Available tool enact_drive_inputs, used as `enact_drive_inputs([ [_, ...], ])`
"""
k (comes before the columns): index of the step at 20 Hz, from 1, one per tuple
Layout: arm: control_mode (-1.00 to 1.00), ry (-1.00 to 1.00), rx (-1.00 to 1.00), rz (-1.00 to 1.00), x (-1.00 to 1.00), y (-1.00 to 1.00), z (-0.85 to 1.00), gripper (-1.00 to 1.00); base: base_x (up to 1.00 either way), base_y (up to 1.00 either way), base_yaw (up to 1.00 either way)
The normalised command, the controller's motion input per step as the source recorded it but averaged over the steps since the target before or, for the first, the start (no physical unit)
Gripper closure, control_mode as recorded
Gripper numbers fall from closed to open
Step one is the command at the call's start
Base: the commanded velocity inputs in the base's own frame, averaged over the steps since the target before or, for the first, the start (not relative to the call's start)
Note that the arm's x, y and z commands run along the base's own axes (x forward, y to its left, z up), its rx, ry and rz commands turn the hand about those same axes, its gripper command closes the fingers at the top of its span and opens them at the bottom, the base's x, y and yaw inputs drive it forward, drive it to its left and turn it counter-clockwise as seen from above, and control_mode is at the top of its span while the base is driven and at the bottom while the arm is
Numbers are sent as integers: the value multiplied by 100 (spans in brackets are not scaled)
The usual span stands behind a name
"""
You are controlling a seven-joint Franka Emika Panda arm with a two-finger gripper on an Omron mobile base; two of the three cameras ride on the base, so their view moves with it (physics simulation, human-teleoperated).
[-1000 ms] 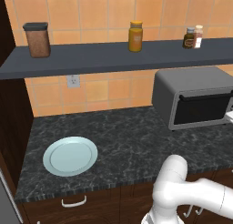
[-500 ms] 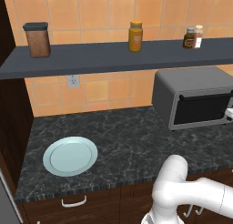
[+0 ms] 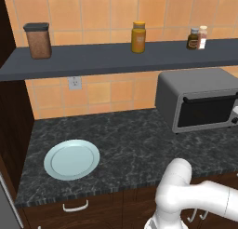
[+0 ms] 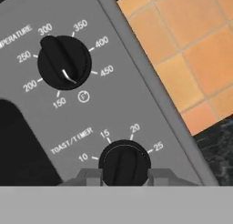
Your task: Pick up the kebab skewer and baguette bread, and place them inside the toaster oven. Close the toaster oven door and start by setting the timer.
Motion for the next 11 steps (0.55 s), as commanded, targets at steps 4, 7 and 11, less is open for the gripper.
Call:
enact_drive_inputs([
  [4, -100, 0, 32, -4, 0, 0, 36, 100, 0, 0, 0],
  [7, -100, 0, 30, -4, 0, 0, 39, 100, 0, 0, 0],
  [11, -100, 0, 28, -4, 0, -5, 38, 100, 0, 0, 0],
])
